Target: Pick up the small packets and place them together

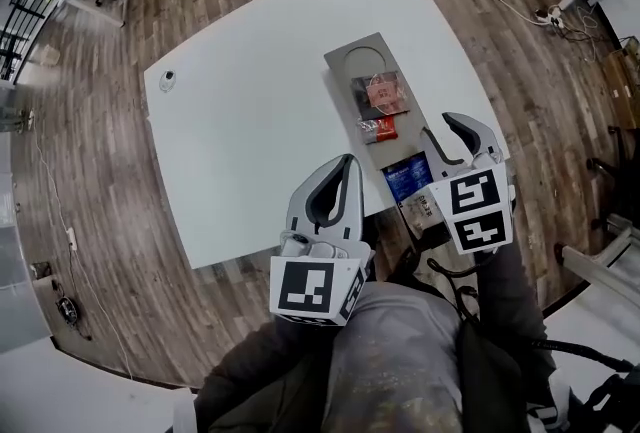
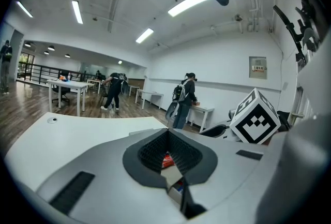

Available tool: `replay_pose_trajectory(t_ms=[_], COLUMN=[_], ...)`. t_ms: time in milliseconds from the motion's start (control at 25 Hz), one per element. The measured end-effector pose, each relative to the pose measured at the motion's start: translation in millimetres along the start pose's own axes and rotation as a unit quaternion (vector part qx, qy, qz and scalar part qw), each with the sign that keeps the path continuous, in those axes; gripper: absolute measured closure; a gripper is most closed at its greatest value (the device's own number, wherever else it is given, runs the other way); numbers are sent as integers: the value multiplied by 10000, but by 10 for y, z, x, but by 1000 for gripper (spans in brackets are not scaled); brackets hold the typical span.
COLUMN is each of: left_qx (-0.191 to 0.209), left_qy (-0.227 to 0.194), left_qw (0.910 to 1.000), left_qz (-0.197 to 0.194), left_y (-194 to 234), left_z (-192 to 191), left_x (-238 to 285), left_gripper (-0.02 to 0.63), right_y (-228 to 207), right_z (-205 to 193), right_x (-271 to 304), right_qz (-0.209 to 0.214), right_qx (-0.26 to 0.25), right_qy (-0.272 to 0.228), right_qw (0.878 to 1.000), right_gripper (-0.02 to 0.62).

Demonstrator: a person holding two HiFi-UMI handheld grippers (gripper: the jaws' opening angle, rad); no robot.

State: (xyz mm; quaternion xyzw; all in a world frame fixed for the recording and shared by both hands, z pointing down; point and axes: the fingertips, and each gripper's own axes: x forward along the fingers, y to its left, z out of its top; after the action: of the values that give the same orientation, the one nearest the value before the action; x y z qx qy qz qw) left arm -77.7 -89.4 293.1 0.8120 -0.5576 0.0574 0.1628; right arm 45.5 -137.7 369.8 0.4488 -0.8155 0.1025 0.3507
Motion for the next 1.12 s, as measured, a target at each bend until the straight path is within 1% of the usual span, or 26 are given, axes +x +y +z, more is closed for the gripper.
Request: replay_pose_trajectory(t_ms=[280,400,520,640,800,880,960,1120], left_qx=[149,147,195,220,192,149,88,-48], left_qy=[-143,-129,-144,-169,-156,-117,-65,64], left_qw=[9994,9991,9988,9986,9989,9993,9996,9999], left_qz=[-262,-369,-437,-445,-388,-328,-257,-124], left_y=[-690,-944,-1105,-1148,-1057,-964,-849,-581], left_z=[-74,-147,-175,-164,-176,-188,-200,-251], left_x=[-266,-361,-404,-415,-393,-375,-352,-282], left_gripper=[603,603,603,603,603,603,603,603], right_y=[-222,-249,-234,-95,287,502,676,906], right_z=[-511,-720,-841,-894,-949,-1003,-1061,-1198], right_x=[-666,-886,-991,-982,-796,-669,-544,-292], right_qz=[-356,-404,-356,-121,498,867,1146,1476], right_qx=[115,138,90,-54,-392,-608,-834,-1263], right_qy=[-52,-20,6,71,281,488,720,1254], right_qw=[9993,9991,9993,9999,9976,9932,9873,9729], right_gripper=[453,453,453,453,453,452,432,371])
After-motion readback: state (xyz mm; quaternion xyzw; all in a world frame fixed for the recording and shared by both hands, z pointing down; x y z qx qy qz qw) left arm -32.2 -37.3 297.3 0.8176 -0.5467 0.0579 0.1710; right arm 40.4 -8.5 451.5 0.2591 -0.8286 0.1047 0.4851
